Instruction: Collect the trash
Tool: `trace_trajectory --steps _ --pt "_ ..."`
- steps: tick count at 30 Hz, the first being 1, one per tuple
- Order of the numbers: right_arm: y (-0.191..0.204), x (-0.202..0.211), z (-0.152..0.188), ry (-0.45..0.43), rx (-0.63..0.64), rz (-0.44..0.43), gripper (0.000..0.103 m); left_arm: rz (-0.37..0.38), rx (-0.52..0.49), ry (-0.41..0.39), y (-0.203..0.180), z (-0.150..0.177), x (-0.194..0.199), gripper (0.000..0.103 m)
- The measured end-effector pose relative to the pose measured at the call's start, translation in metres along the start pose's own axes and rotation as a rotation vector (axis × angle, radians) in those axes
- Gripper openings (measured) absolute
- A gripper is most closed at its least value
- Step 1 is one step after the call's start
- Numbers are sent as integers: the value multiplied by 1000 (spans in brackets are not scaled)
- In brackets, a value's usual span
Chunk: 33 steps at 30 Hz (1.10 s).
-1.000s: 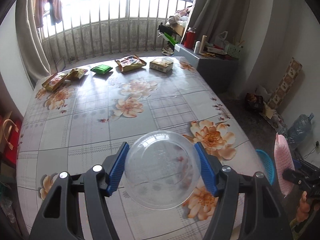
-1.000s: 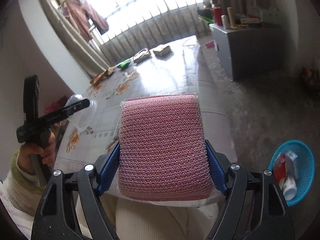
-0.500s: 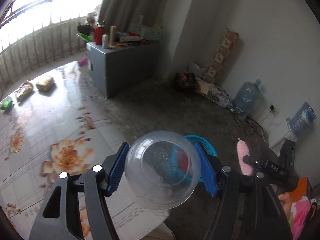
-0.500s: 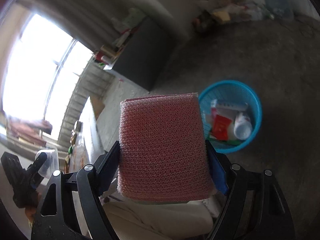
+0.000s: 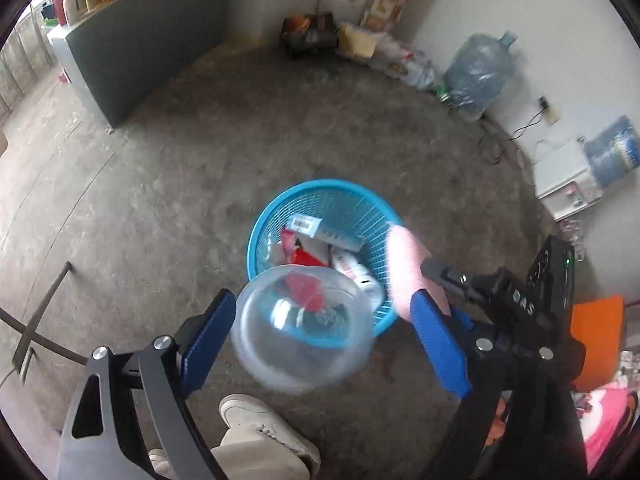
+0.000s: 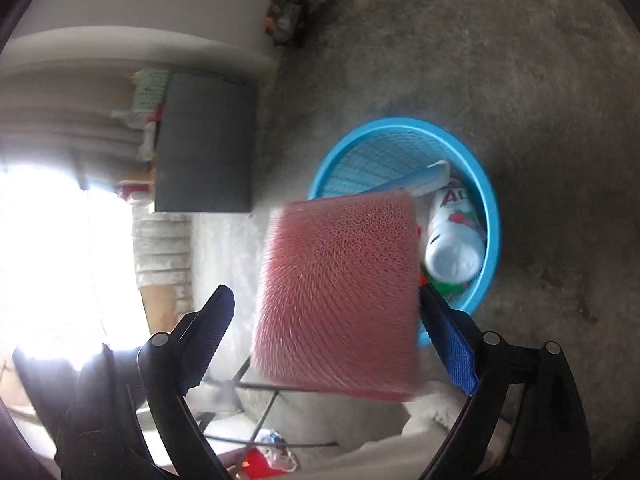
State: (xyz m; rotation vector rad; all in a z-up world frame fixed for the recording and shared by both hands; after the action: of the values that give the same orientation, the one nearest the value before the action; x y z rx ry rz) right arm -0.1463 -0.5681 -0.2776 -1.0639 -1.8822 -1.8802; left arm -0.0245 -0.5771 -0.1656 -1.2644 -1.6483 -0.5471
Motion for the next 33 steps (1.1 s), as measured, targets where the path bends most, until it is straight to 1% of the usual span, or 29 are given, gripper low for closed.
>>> trace_trajectory --steps 2,3,5,6,9,12,14,15,17,18,19,21,24,27,30,32,33 --pt "-17 -26 0 36 -18 82 88 -41 13 15 6 3 -14 87" --pt "-23 -32 1 54 -40 100 88 -47 34 16 10 6 -15 87" --pt "-29 -36 9 73 -58 92 88 -30 90 0 21 12 -5 87" --pt "-30 -33 13 69 -50 89 88 -25 106 -12 27 14 1 87" --pt "-31 -21 23 61 -18 83 88 -32 128 -59 39 15 28 87" --pt "-31 1 31 45 1 76 88 -29 142 -120 45 19 57 87" --pt "-24 18 35 23 54 81 88 -21 144 -172 48 22 85 87" --pt "-19 31 38 7 100 77 88 -10 137 -209 48 26 103 87" --pt "0 57 48 -28 212 70 88 -8 115 -275 50 34 137 87" --pt "13 67 52 -48 272 66 88 -12 102 -311 50 40 155 88" --pt "26 79 58 -73 340 60 88 -27 92 -353 52 48 176 92" --pt "56 108 75 -125 486 47 90 -66 92 -429 58 68 213 96" --pt "98 149 107 -199 682 -3 95 -139 133 -510 66 98 262 97" --pt "135 179 136 -260 826 -25 95 -253 204 -572 81 134 304 97" --pt "165 203 168 -313 946 -46 95 -384 306 -608 100 173 339 97" --pt "181 210 187 -333 1012 -56 95 -470 359 -606 111 198 355 97" --pt "188 215 199 -341 1050 -58 95 -525 378 -596 116 210 360 97"
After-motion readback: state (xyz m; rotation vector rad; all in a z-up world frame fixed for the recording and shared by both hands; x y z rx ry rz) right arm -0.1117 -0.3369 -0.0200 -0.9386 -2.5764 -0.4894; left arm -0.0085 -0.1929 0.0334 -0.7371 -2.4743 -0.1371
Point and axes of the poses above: each gripper's, at about its wrist camera, not at the fingertips, and x roughly against the way its jaws point, y to its left, z to its underside, the point moved 5 cm from there along -x, roughly the way its jaws point, and after that the axes turned 10 degrees about -y, right-handed, at the moved point
